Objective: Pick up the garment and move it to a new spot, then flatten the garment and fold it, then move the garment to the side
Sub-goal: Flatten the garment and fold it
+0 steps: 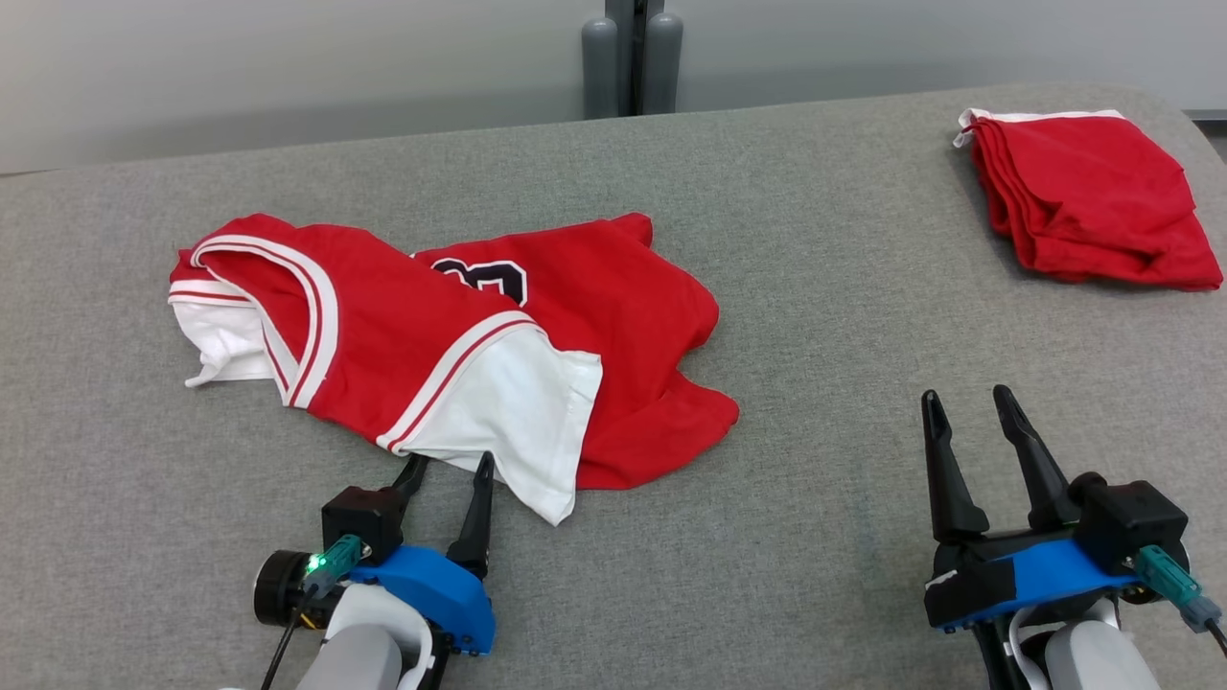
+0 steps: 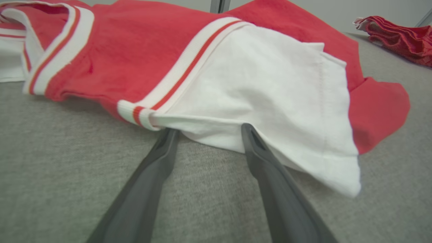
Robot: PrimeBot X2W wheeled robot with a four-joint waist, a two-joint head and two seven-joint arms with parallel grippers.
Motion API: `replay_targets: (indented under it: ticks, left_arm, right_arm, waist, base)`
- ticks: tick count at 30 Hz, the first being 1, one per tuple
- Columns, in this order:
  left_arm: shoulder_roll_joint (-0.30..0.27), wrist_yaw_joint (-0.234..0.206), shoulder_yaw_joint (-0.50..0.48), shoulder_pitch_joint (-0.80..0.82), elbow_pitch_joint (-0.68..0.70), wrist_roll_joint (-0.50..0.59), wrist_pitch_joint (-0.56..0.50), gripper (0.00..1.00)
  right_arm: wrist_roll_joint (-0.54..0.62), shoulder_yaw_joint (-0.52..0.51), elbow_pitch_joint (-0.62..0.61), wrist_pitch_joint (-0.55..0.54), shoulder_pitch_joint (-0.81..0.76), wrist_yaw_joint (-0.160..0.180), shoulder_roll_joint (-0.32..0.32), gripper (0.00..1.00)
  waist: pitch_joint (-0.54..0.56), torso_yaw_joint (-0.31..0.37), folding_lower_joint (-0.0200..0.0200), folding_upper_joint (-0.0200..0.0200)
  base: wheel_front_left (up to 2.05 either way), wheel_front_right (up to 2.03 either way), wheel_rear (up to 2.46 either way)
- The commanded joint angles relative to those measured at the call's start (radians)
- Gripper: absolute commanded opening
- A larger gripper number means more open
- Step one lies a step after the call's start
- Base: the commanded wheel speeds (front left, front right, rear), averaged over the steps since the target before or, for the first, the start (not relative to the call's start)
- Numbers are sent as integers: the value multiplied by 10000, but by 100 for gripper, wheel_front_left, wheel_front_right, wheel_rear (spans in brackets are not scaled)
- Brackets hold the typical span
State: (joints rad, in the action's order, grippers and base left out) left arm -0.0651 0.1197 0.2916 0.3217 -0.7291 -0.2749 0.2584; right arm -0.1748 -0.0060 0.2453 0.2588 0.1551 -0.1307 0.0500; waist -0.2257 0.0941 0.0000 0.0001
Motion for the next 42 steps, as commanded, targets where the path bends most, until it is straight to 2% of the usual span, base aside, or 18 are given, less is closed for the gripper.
replay_targets:
  ticks: [1, 2, 3, 5, 15, 22, 30, 35, 41, 42]
  left_arm:
    - [-14, 23, -30, 178, -52, -76, 53, 100]
    - [-10, 28, -50, 204, -100, -95, 62, 91]
    - [-5, 32, -53, 241, -155, -123, 67, 44]
    - [4, 35, -47, 316, -277, -179, 73, 0]
    - [43, 30, -270, -268, 864, -314, 75, 0]
    - [-343, -167, -643, -1462, 2256, -413, 77, 0]
    - [-1318, -701, -1346, -2611, 3889, -638, -627, 0]
    - [-1872, -1258, -1979, -3186, 4796, -799, -1132, 0]
    - [-2165, -1682, -2336, -3706, 5174, -842, -1517, 0]
    - [-2063, -1798, -2397, -3814, 5226, -967, -1563, 0]
  right_arm:
    - [-30, 6, 22, 68, -38, -1, 10, 100]
    - [-25, 17, 29, 68, -33, -1, 10, 100]
    - [-24, 24, 35, 70, -21, -1, 10, 100]
    - [-17, 50, 45, 72, 1, -1, 10, 100]
    - [1, -128, 155, 71, -313, -1, 8, 100]
    - [-88, -189, 203, 73, -540, -1, 11, 100]
    - [-35, -351, 176, 74, -583, -1, 11, 100]
    - [15, -375, 196, 75, -470, -1, 11, 100]
    - [-10, -433, 253, 75, -530, -1, 11, 100]
    - [-8, -457, 268, 76, -568, -1, 11, 100]
  waist:
    - [11, 10, 0, -1]
    - [19, 15, 0, -1]
    - [23, 18, 0, -1]
    - [26, 15, 0, -1]
    - [520, -464, 0, -1]
    - [903, -1071, 0, -1]
    - [947, -1551, 0, -1]
    - [865, -1534, 0, -1]
    - [847, -1441, 0, -1]
    - [860, -1420, 0, -1]
  base:
    - [0, 0, 0]
    - [0, 0, 0]
    - [0, 0, 0]
    - [0, 0, 0]
    - [0, 0, 0]
    - [0, 0, 0]
    - [0, 0, 0]
    - [0, 0, 0]
    - [0, 0, 0]
    - [0, 0, 0]
